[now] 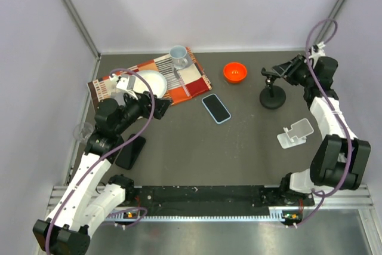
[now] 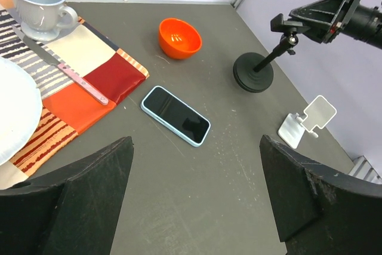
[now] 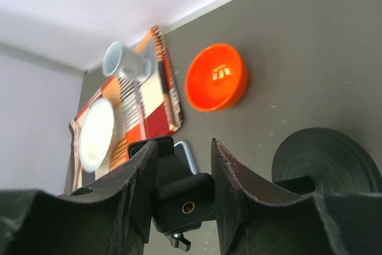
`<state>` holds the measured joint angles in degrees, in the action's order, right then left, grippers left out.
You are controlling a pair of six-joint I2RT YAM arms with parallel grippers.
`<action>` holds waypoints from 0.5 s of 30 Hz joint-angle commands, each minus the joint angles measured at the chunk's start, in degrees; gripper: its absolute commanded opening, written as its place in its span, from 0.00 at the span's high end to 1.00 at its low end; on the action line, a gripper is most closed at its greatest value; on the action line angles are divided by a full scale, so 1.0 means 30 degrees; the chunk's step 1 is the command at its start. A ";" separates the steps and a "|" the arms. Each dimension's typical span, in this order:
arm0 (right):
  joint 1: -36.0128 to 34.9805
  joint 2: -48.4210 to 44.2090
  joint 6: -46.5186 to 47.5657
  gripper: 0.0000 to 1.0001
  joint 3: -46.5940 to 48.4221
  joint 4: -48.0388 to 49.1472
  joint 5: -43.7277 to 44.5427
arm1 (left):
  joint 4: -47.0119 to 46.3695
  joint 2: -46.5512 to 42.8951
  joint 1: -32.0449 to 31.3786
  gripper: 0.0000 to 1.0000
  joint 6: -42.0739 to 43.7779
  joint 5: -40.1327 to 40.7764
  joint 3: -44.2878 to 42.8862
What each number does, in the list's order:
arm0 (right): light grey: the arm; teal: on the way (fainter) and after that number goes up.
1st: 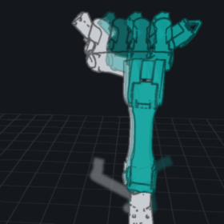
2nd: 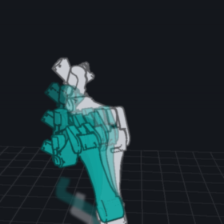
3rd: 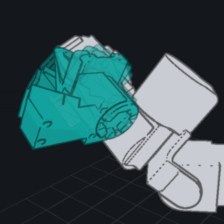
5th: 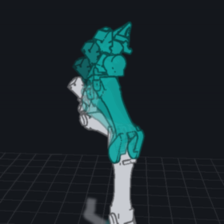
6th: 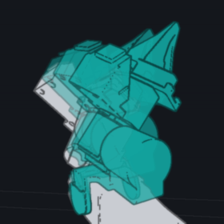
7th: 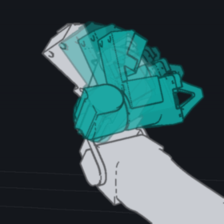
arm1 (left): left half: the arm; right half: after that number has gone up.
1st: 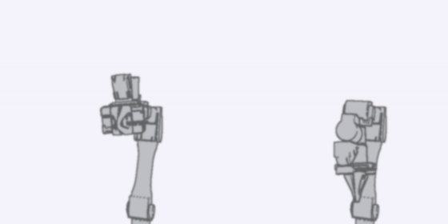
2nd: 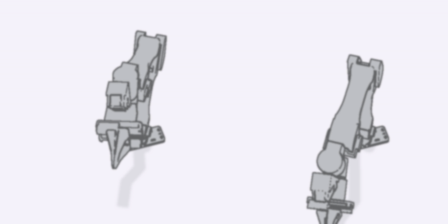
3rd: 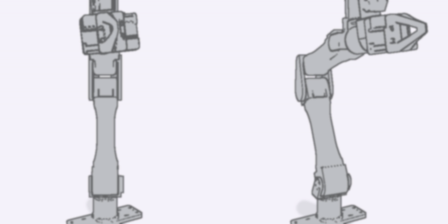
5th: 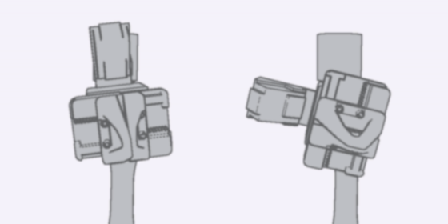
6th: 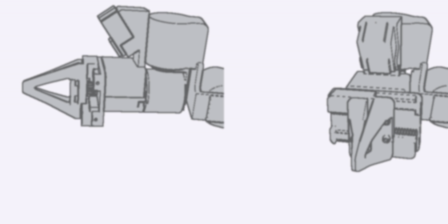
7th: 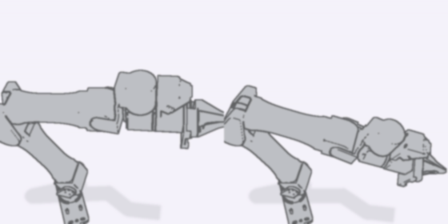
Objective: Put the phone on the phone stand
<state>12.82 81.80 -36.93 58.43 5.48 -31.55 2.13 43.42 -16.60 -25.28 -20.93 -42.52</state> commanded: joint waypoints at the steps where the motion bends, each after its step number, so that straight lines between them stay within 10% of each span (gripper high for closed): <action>1: -0.1867 -0.2363 0.3279 1.00 0.2639 -0.1293 -0.1550 | -0.0800 -0.0058 -0.0062 0.10 -0.0129 -0.0611 -0.0268; 15: -1.1153 -0.2307 0.9113 1.00 0.5073 -0.8913 -0.6644 | 0.1662 -0.1757 -0.0062 0.11 0.0720 -0.0583 -0.1910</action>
<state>-14.04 76.75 -15.99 69.47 -17.80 -43.90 6.04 39.53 -16.60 -24.95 -22.65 -46.04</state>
